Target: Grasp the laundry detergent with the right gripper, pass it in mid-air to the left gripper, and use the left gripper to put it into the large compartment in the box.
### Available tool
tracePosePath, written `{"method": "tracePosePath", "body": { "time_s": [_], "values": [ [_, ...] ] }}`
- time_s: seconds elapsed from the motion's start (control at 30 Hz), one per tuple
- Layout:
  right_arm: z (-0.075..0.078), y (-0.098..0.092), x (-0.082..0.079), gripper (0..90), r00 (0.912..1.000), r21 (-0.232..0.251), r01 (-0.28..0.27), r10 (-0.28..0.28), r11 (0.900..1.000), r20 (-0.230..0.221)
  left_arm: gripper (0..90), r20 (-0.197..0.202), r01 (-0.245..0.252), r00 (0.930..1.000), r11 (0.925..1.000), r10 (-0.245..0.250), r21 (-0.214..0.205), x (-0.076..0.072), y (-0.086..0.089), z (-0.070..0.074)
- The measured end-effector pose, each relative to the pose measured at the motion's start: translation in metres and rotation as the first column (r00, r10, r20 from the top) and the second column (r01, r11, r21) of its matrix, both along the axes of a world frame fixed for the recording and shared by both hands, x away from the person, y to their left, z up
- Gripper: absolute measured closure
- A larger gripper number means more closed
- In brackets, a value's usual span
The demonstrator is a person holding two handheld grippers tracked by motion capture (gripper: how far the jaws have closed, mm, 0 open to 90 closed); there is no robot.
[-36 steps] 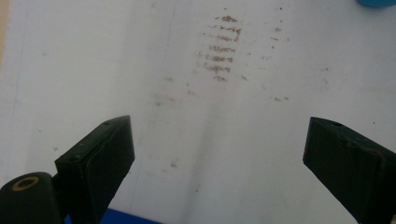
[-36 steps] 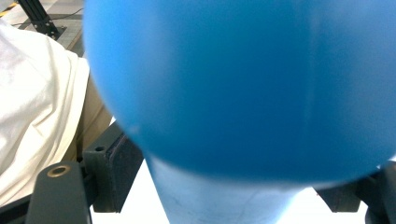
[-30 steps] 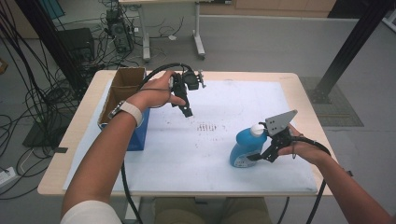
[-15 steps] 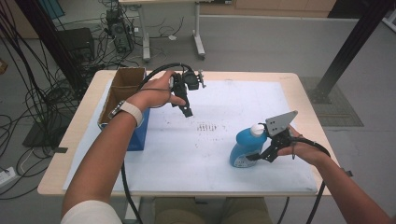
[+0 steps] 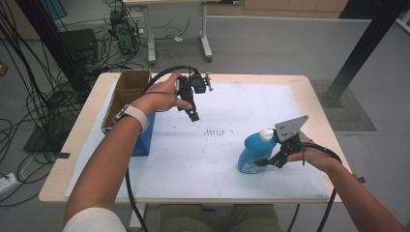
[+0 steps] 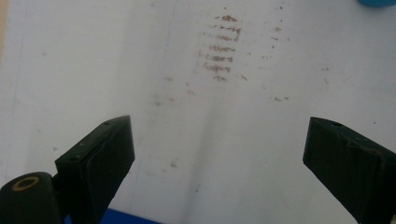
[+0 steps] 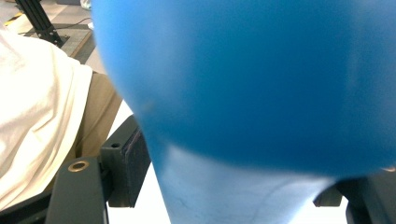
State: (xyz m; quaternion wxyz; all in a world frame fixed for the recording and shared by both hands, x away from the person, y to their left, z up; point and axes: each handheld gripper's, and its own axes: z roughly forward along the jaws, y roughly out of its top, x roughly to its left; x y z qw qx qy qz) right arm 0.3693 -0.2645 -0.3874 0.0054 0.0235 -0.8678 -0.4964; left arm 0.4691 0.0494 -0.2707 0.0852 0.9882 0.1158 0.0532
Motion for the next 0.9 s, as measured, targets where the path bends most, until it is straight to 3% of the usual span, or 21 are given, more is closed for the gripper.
{"method": "tracePosePath", "body": {
  "time_s": [0.9],
  "values": [
    [-0.0036,0.0023,-0.0002,36.5,1.0,0.024,-0.01,0.01,0.9997,-0.001,9.4,0.001,-0.005,1.0,1.0,0.005,-0.001,-0.0003,-0.0003,-0.001]
  ]
}}
